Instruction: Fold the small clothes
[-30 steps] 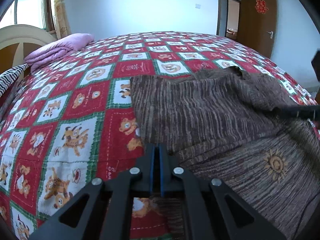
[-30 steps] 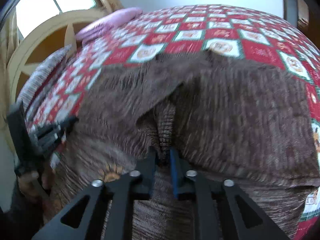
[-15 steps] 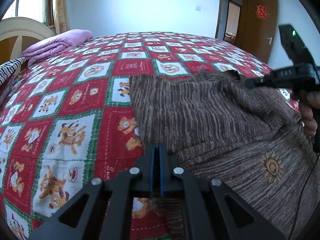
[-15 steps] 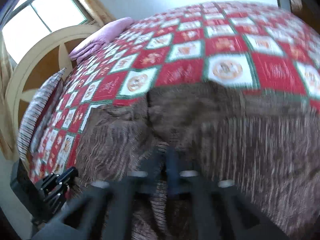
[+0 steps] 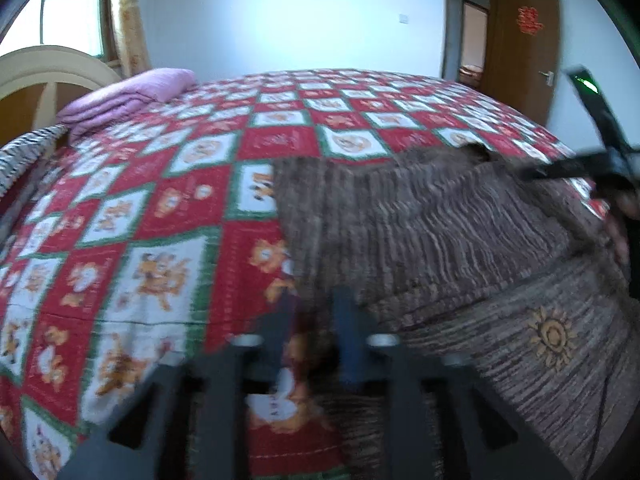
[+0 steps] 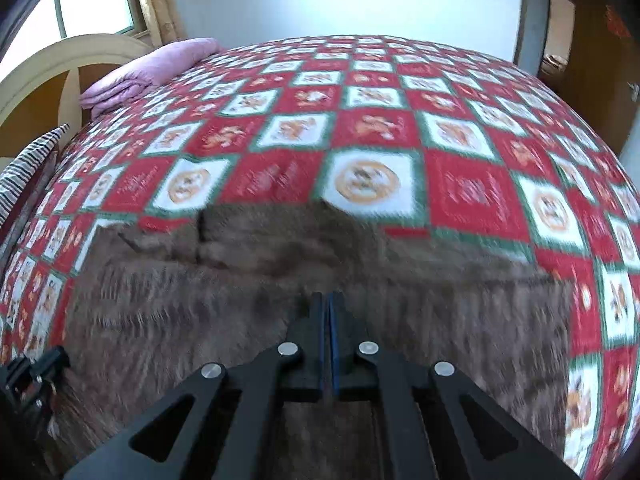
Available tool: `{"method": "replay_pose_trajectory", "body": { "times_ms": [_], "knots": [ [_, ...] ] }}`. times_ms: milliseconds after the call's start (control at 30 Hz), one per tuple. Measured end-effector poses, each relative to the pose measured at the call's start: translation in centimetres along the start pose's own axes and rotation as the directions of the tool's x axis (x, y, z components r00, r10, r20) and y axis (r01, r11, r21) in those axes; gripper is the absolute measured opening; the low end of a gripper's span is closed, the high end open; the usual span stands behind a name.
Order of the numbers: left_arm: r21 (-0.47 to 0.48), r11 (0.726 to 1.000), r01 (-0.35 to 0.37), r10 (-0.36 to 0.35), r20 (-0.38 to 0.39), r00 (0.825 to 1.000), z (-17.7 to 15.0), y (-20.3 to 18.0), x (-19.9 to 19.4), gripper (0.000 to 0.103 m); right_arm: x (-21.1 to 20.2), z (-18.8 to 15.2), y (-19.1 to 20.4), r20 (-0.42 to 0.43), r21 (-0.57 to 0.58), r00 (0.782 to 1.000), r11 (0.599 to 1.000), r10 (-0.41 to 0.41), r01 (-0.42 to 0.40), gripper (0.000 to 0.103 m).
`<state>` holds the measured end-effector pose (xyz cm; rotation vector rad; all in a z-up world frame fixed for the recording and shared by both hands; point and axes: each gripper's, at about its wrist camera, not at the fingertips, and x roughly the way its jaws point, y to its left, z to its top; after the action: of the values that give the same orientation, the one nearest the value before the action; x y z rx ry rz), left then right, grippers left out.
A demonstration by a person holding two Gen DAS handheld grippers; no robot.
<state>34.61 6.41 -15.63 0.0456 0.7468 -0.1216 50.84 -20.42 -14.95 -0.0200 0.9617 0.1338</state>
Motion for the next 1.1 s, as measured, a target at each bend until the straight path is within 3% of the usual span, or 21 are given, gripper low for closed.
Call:
{"method": "replay_pose_trajectory", "body": {
  "times_ms": [33, 133, 267, 333, 367, 400, 500, 667, 767, 833, 867, 900, 933, 1000, 1033, 1100],
  "knots": [
    [-0.026, 1.0, -0.003, 0.004, 0.023, 1.0, 0.3, 0.5, -0.6, 0.064, -0.6, -0.5, -0.5, 0.006, 0.001, 1.0, 1.0, 0.003, -0.003, 0.002],
    [-0.08, 0.996, -0.033, 0.042, 0.109, 0.993, 1.7, 1.6, -2.1, 0.082, -2.8, -2.1, -2.9, 0.03, -0.004, 0.999, 0.999, -0.037, 0.038, 0.003],
    [0.011, 0.983, -0.183, 0.182, 0.049, 0.982, 4.3, 0.4, 1.0, 0.083, -3.3, -3.4, -7.2, 0.002, 0.044, 0.989, 0.988, -0.148, 0.148, 0.003],
    [0.038, 0.971, -0.237, 0.237, 0.006, 0.972, 4.6, -0.2, 3.4, 0.083, -2.4, -4.1, -8.6, -0.041, 0.061, 0.988, 0.987, -0.146, 0.149, 0.003],
    [0.068, 0.96, -0.271, 0.273, -0.029, 0.962, 4.3, -0.6, 4.7, 0.083, -2.0, -4.6, -9.3, -0.05, 0.06, 0.989, 0.988, -0.138, 0.141, 0.003],
    [0.099, 0.941, -0.323, 0.331, -0.078, 0.94, 3.8, -0.9, 6.0, 0.084, -2.1, -5.0, -9.8, -0.024, 0.057, 0.991, 0.99, -0.13, 0.131, 0.003],
    [0.095, 0.923, -0.373, 0.38, -0.075, 0.922, 2.7, -0.8, 5.3, 0.088, -2.5, -6.0, -11.8, -0.011, 0.109, 0.984, 0.978, -0.176, 0.176, 0.0],
    [0.068, 0.932, -0.357, 0.361, -0.061, 0.931, 1.9, -0.2, 4.2, 0.088, -2.7, -6.0, -12.7, -0.001, 0.132, 0.986, 0.978, -0.164, 0.162, 0.0],
    [0.0, 0.961, -0.277, 0.277, -0.039, 0.96, 2.2, 0.7, 2.6, 0.087, -3.9, -6.4, -12.7, 0.035, 0.177, 0.989, 0.975, -0.145, 0.137, 0.004],
    [-0.024, 0.968, -0.251, 0.25, -0.023, 0.968, 2.2, 0.6, 1.7, 0.088, -5.2, -7.5, -12.1, 0.064, 0.176, 0.995, 0.983, -0.072, 0.06, 0.006],
    [-0.011, 0.973, -0.23, 0.23, -0.021, 0.973, 1.7, 0.2, 1.3, 0.09, -5.5, -8.1, -11.8, 0.06, 0.153, 0.997, 0.987, -0.053, 0.043, 0.011],
    [0.021, 0.972, -0.235, 0.236, -0.041, 0.971, 1.3, -0.4, 1.7, 0.097, -5.5, -8.5, -11.6, 0.049, 0.136, 0.995, 0.988, -0.083, 0.076, 0.02],
    [0.057, 0.964, -0.259, 0.263, -0.071, 0.962, 0.9, -1.0, 2.4, 0.099, -5.6, -9.2, -12.1, 0.039, 0.141, 0.99, 0.982, -0.132, 0.125, 0.02],
    [0.073, 0.958, -0.278, 0.282, -0.053, 0.958, 0.5, -1.4, 2.3, 0.099, -5.9, -10.2, -14.1, 0.033, 0.199, 0.988, 0.97, -0.152, 0.142, 0.021],
    [0.072, 0.958, -0.278, 0.282, -0.057, 0.958, 0.5, -1.3, 2.4, 0.099, -5.9, -10.5, -15.2, 0.046, 0.231, 0.994, 0.969, -0.102, 0.089, 0.021],
    [0.057, 0.964, -0.259, 0.263, -0.067, 0.963, 0.5, -1.0, 2.3, 0.099, -5.8, -10.6, -15.5, 0.046, 0.224, 0.996, 0.972, -0.08, 0.068, 0.022]
  ]
}}
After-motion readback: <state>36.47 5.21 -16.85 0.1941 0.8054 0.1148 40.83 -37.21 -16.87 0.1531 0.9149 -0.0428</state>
